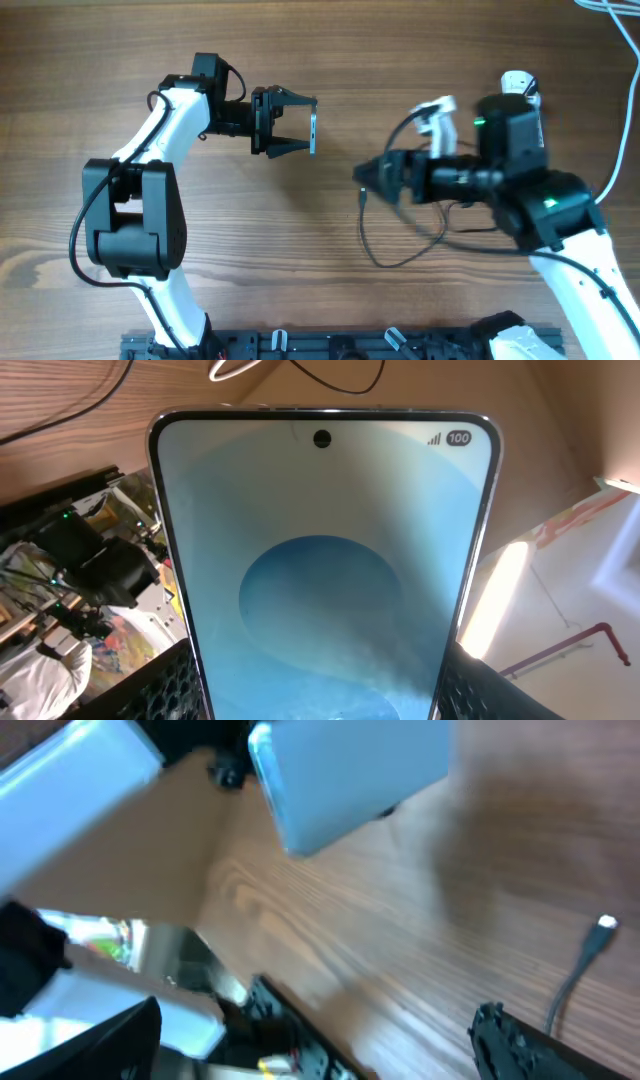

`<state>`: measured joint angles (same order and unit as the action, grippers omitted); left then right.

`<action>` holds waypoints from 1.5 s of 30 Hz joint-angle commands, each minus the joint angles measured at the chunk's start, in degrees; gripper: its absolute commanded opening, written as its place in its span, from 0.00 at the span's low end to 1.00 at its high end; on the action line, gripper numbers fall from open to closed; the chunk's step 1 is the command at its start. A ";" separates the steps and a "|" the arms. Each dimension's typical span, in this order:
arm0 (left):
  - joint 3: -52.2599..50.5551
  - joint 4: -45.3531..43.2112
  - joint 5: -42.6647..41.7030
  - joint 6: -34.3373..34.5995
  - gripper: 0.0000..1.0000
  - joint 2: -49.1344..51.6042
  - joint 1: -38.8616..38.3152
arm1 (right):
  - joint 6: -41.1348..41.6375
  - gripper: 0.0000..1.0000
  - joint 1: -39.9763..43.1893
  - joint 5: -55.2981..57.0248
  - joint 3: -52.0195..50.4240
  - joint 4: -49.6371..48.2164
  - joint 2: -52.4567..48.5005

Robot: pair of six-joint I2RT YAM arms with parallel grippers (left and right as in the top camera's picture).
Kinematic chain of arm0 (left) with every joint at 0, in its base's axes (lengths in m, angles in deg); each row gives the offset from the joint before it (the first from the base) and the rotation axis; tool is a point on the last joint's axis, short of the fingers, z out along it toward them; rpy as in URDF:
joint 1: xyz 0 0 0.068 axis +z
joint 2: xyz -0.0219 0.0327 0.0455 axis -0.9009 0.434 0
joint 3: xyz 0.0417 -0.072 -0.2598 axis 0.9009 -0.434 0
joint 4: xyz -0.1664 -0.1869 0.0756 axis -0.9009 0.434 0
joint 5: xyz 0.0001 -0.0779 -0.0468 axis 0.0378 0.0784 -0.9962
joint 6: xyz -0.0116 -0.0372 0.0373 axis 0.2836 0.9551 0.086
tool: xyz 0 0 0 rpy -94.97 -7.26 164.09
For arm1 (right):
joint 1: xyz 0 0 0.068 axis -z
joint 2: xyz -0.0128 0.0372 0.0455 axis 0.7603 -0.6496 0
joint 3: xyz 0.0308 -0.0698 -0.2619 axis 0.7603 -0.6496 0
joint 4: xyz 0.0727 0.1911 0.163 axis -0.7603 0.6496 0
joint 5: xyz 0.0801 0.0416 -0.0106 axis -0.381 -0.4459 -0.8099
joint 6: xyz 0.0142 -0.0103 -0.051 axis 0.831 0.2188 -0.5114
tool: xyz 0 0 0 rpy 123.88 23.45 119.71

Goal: Plug charger to phone and switch on socket

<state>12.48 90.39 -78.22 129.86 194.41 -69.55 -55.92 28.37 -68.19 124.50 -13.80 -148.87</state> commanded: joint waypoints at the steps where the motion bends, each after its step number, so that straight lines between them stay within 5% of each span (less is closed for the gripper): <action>1: -0.13 0.07 -2.40 0.28 0.62 -1.81 0.15 | 0.46 1.00 -9.75 25.51 13.73 8.57 -4.09; 5: -0.11 0.07 -0.33 0.33 0.62 -1.81 0.15 | 3.80 0.99 -17.16 38.07 24.11 15.78 -12.46; 12: -0.11 0.35 0.00 0.44 0.60 -1.81 -0.35 | 7.41 1.00 -25.35 44.54 24.76 8.63 -22.99; 23: -0.11 0.28 4.09 6.03 0.61 -1.81 -1.75 | 10.62 0.95 -25.90 54.97 24.74 7.82 -24.50; 33: -0.13 0.22 5.42 9.55 0.61 -1.81 -1.75 | 12.13 0.92 -25.94 51.25 24.70 5.86 -28.61; 45: -0.11 -0.85 8.39 10.38 0.61 -1.81 -2.60 | 12.98 0.60 -25.94 52.94 24.70 3.96 -32.44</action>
<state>12.48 89.73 -68.43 139.69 194.41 -71.48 -43.15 2.53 -16.37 148.41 -9.38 -179.60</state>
